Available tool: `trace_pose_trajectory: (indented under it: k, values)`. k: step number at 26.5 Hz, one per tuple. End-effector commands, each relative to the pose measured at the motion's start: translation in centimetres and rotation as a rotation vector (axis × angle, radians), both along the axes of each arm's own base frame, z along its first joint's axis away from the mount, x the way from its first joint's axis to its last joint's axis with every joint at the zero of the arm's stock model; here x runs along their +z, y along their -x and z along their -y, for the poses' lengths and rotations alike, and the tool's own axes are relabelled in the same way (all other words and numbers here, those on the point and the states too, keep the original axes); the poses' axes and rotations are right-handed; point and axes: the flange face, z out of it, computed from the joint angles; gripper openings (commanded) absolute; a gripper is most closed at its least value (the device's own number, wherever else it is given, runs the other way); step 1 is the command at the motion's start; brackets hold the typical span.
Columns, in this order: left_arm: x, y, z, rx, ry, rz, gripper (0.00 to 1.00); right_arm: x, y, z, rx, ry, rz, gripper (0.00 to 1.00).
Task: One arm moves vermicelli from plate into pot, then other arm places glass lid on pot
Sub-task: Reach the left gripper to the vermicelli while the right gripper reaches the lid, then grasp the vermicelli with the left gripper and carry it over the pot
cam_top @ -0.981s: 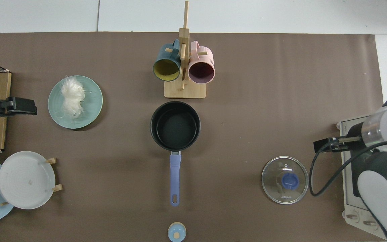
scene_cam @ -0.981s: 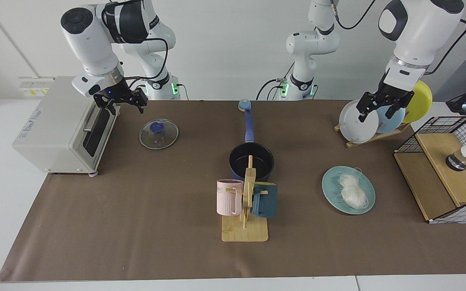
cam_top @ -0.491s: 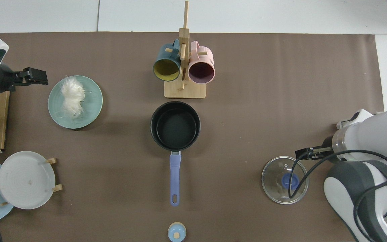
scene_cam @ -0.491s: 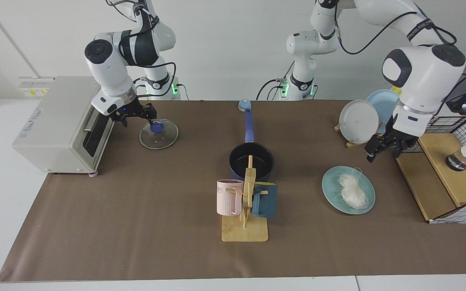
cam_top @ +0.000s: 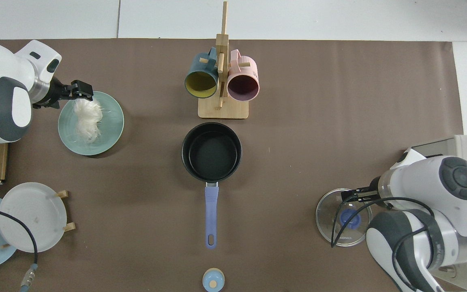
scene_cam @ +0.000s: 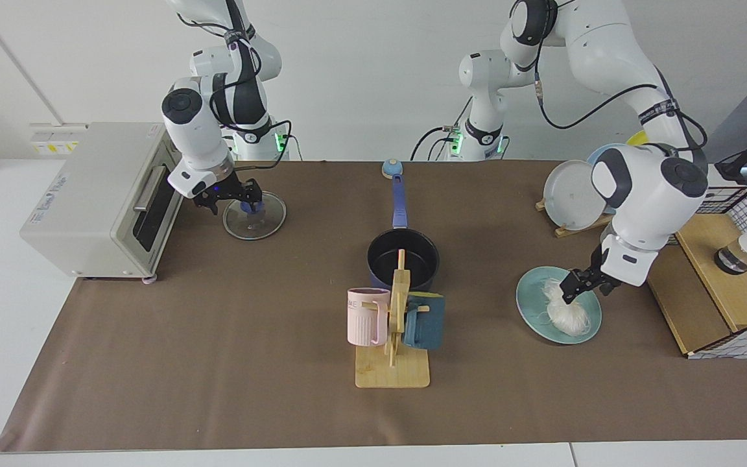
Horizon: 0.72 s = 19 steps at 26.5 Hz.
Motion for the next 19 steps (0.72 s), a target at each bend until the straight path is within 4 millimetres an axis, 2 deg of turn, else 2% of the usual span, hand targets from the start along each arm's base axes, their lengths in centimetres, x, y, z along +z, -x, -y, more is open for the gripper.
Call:
trace_pose_trajectory:
  k: [1,10,12,19]
  values:
    - [-2.0,-1.6,0.1,0.012,-0.005,0.003,1.00,-1.8,1.6,-0.3,-0.002,-0.011,0.022,1.00]
    - [-5.2,-2.0,-0.3,-0.025,-0.072,-0.006,1.00,-5.1,2.7,-0.4,-0.003,-0.008,0.023,1.00]
    - [-5.5,-2.1,-0.2,-0.023,-0.072,0.000,1.00,-5.7,3.1,-1.0,0.011,-0.007,0.015,1.00]
    - [-7.3,-1.5,0.7,0.015,-0.063,-0.001,1.00,-6.8,4.1,-1.1,0.002,-0.003,-0.011,1.00]
